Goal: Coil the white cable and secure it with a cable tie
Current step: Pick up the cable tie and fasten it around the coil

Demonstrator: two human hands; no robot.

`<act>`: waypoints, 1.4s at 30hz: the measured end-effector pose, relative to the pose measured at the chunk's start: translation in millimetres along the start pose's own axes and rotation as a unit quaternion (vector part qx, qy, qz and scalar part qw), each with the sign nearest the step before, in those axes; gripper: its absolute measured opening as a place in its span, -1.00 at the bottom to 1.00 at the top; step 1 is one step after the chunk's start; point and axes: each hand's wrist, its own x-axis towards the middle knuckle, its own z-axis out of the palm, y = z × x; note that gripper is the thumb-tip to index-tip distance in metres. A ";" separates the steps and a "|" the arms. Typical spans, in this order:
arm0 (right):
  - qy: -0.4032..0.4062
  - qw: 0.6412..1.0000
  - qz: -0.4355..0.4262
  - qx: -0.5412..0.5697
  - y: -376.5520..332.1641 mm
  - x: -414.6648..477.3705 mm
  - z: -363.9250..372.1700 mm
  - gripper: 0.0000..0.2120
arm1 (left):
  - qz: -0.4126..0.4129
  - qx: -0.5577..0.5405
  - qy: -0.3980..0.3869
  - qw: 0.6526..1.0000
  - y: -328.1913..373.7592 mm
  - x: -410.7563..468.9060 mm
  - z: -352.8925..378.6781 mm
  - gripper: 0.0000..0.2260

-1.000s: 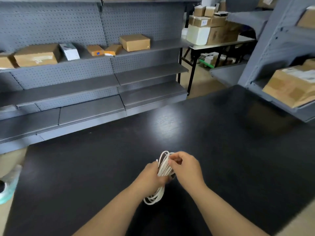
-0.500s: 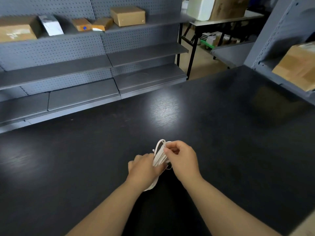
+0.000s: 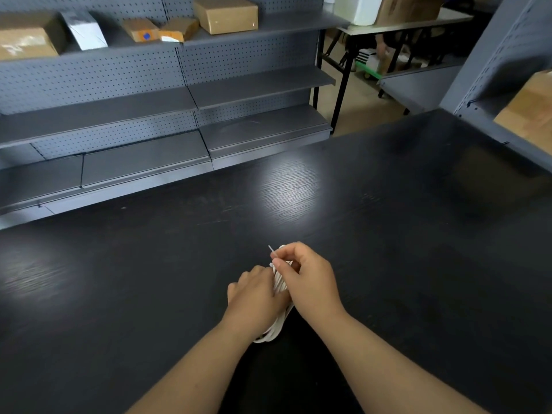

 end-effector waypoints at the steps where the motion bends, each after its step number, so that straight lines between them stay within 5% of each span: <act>1: 0.001 1.000 -0.001 0.004 0.1 0.0 0.4 -0.94 | 0.003 -0.001 0.001 1.000 0.4 -0.9 0.4 -0.70; 21: 0.011 1.000 0.016 -0.019 17.5 -4.1 -5.2 -0.90 | -0.012 -0.090 0.047 0.995 3.6 -17.9 6.3 -0.75; 25: 0.007 1.000 0.022 -0.004 17.1 -3.6 -3.7 -0.91 | -0.018 -0.181 0.084 0.980 0.3 -24.0 10.3 -0.66; 33: 0.004 1.000 0.004 -0.012 19.4 -3.3 -2.6 -0.90 | -0.068 -0.321 0.152 0.932 0.9 -21.3 9.9 -0.80; 42: 0.003 1.000 -0.008 -0.022 20.1 -1.2 -0.3 -0.91 | -0.085 -0.344 0.168 0.920 1.2 -20.0 11.7 -0.83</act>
